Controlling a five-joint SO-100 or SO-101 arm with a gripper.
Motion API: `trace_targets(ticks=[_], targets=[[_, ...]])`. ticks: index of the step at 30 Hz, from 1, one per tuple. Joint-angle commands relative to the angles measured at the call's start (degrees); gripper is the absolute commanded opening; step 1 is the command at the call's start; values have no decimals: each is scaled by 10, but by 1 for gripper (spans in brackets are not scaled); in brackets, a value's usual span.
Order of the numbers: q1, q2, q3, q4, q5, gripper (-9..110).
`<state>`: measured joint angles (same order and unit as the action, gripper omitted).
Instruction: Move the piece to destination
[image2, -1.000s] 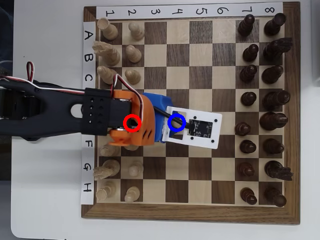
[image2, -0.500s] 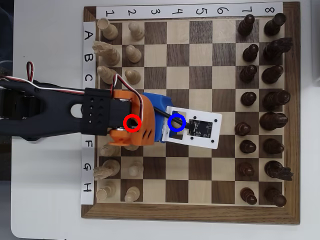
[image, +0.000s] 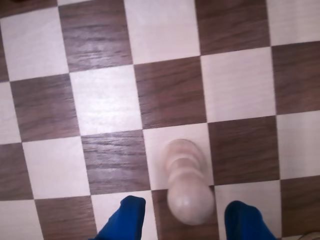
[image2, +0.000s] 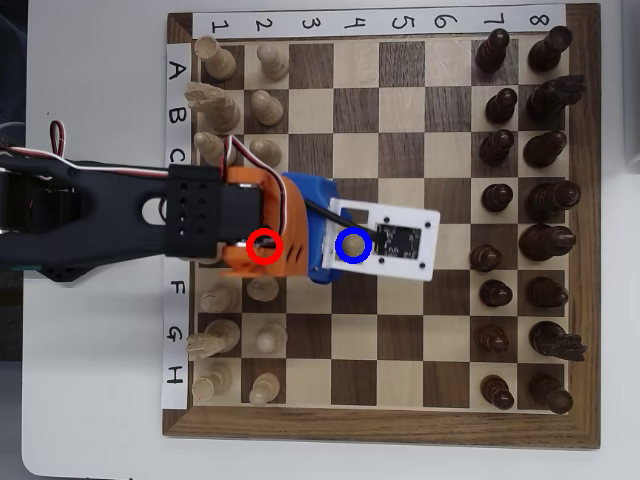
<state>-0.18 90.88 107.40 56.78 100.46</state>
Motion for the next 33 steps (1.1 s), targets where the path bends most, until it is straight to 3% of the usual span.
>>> trace_targets(ticks=[1, 13, 19, 25, 33], targets=[[-33, 108, -113, 25, 63, 27], [-16, 198, -176, 117, 20, 26], [-5, 314, -227, 240, -54, 22], [8, 417, -403, 380, -189, 15], [64, 462, -588, 391, -396, 8]])
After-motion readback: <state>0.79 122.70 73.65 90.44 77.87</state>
